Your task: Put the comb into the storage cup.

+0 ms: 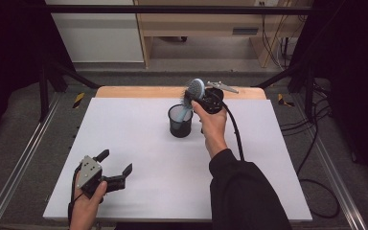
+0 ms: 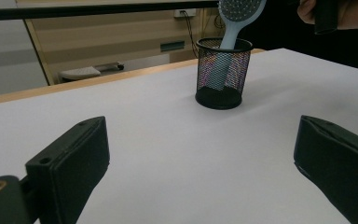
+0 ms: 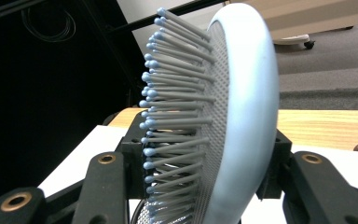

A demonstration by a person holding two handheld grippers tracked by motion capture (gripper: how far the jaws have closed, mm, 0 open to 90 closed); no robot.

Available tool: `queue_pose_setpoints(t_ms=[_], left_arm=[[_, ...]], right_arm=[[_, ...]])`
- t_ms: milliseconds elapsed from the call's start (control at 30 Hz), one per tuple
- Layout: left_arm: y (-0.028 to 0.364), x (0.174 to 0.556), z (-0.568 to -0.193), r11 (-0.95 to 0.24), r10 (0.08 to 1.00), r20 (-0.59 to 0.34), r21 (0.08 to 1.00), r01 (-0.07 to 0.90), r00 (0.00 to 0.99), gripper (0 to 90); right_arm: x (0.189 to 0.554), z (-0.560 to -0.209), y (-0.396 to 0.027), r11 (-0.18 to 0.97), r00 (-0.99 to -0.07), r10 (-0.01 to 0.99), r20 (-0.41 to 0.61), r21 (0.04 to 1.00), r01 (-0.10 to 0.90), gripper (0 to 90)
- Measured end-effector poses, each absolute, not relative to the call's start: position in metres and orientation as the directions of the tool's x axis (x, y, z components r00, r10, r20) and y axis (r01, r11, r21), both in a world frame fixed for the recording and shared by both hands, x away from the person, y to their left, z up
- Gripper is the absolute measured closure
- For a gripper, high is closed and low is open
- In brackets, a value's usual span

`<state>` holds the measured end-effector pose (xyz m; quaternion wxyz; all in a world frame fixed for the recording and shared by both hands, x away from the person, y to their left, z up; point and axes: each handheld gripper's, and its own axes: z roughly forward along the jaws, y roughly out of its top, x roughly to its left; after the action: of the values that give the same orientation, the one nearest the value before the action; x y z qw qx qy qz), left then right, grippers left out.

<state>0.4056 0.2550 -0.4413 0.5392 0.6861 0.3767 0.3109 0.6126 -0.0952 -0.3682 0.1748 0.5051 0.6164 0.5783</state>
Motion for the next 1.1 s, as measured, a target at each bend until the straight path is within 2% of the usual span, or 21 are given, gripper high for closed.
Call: queue_pose_setpoints(t_ms=[1100], left_arm=[[0.257, 0.405, -0.441, -0.133, 0.854, 0.021, 0.975, 0.179, 0.52, 3.5]], right_arm=[[0.617, -0.38, -0.09, -0.184, -0.424, 0.82, 0.385, 0.878, 0.441, 49.8]])
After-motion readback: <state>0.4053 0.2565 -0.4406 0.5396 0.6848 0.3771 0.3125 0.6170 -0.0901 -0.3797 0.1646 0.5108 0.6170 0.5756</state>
